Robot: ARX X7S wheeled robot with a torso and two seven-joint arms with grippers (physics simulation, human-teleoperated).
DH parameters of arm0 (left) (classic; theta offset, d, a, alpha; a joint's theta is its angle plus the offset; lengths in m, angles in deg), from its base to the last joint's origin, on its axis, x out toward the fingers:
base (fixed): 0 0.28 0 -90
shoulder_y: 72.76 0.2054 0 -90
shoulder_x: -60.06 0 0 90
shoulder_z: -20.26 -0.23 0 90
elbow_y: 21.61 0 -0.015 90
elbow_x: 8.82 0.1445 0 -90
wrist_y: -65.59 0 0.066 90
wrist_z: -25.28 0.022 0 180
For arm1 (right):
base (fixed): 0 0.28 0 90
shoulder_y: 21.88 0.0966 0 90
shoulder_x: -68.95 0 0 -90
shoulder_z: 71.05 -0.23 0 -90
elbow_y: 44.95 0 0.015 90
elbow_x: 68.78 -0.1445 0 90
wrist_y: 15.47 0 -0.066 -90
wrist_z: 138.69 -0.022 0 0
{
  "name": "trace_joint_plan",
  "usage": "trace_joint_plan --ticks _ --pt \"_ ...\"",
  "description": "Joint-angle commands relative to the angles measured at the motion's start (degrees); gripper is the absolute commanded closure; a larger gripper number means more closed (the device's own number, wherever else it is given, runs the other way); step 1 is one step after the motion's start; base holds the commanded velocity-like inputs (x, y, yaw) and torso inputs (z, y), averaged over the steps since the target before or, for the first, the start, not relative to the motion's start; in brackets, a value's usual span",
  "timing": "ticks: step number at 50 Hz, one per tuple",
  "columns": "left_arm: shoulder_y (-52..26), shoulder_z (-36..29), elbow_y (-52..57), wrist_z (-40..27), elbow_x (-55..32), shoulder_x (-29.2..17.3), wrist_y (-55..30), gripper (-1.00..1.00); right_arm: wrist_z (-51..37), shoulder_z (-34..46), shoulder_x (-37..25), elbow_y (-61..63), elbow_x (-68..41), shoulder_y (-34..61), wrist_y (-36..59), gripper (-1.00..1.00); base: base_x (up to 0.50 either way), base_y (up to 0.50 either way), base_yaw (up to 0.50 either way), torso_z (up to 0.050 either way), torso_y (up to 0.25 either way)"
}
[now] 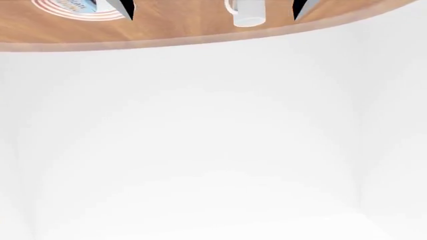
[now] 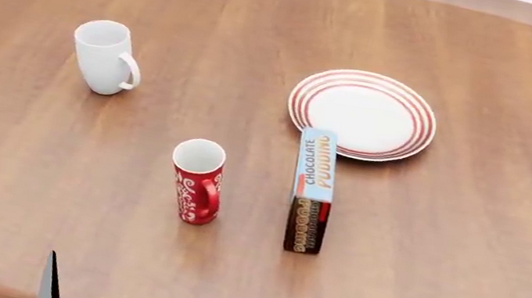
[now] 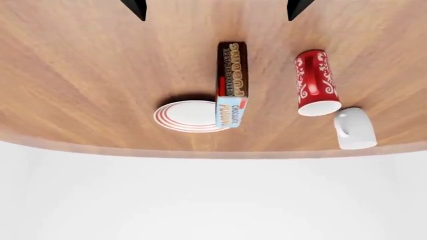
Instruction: Pick up the red mug and put it on the plate
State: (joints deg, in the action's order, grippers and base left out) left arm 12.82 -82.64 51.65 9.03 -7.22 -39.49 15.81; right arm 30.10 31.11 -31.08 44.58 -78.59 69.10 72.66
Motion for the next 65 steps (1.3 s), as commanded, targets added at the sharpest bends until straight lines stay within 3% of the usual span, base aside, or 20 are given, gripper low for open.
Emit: trace_joint_plan --ticks 1,65 --pt "-0.1 -0.5 0.0 -0.3 -0.1 -0.3 -0.1 -1.00 -0.3 0.3 -0.3 0.0 -0.4 0.1 -0.1 -1.00 0.00 0.14 0.00 0.000 0.000" --pt "-0.5 -2.6 -0.2 -2.2 -0.4 -1.7 0.4 -1.00 -1.8 2.4 -1.9 0.3 -1.5 0.3 0.1 -1.00 0.00 0.13 0.00 0.000 0.000"
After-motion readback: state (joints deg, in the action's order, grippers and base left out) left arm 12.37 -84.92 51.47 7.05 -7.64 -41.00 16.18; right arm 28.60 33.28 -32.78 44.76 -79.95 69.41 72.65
